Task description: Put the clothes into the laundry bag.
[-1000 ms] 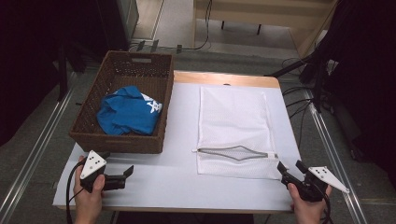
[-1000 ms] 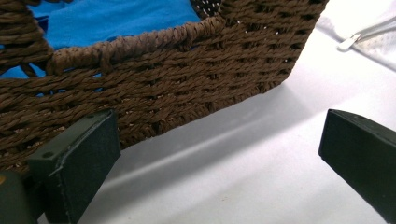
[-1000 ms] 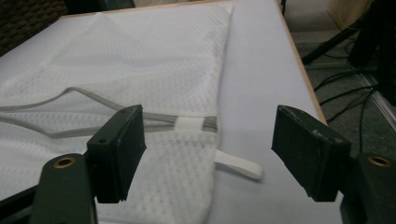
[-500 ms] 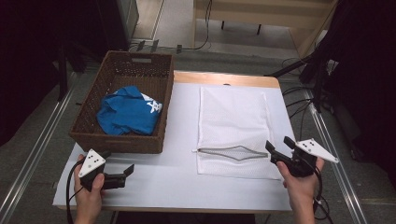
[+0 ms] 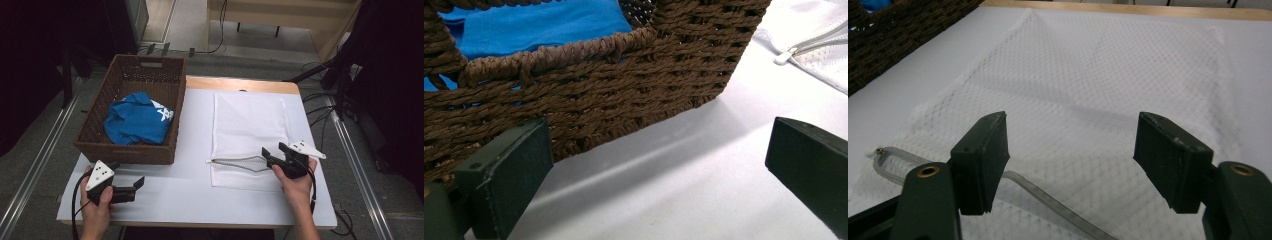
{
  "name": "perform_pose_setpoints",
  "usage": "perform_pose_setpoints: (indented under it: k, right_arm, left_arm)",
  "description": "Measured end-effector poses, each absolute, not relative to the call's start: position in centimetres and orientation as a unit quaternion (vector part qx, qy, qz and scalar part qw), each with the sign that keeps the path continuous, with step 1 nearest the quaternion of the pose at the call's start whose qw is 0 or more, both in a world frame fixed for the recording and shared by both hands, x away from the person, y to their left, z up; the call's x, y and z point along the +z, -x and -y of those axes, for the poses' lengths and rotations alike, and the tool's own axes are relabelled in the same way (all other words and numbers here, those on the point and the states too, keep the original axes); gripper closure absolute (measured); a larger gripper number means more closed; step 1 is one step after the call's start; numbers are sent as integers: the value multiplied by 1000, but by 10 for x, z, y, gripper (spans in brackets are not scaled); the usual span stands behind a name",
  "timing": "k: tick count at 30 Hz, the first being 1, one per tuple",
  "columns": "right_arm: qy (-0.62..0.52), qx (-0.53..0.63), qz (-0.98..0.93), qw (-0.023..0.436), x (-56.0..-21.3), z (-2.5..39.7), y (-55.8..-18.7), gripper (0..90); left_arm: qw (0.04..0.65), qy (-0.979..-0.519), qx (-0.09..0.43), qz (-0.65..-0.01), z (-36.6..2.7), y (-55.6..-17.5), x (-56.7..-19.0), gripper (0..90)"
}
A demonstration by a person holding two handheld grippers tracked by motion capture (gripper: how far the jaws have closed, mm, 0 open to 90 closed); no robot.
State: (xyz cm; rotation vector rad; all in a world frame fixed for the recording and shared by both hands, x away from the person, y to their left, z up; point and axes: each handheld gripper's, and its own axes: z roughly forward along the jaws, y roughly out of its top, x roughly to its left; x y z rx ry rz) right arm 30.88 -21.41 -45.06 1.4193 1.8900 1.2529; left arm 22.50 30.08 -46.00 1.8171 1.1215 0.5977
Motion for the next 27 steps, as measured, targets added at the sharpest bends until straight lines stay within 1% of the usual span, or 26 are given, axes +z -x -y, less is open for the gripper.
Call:
perform_pose_setpoints:
  k: [6,14,17,27]
  right_arm:
    - [-504,442,-709,219,-460,197,-314,289]
    - [-509,424,-718,214,-469,198,-319,284]
    - [-511,418,-722,206,-472,198,-321,281]
    - [-502,402,-738,206,-477,191,-322,281]
  left_arm:
    - [445,-736,240,-450,-301,-224,-460,0]
    - [441,-739,242,-449,-299,-224,-461,0]
    - [439,-739,242,-449,-299,-225,-461,0]
    - [434,-742,242,-450,-298,-225,-462,0]
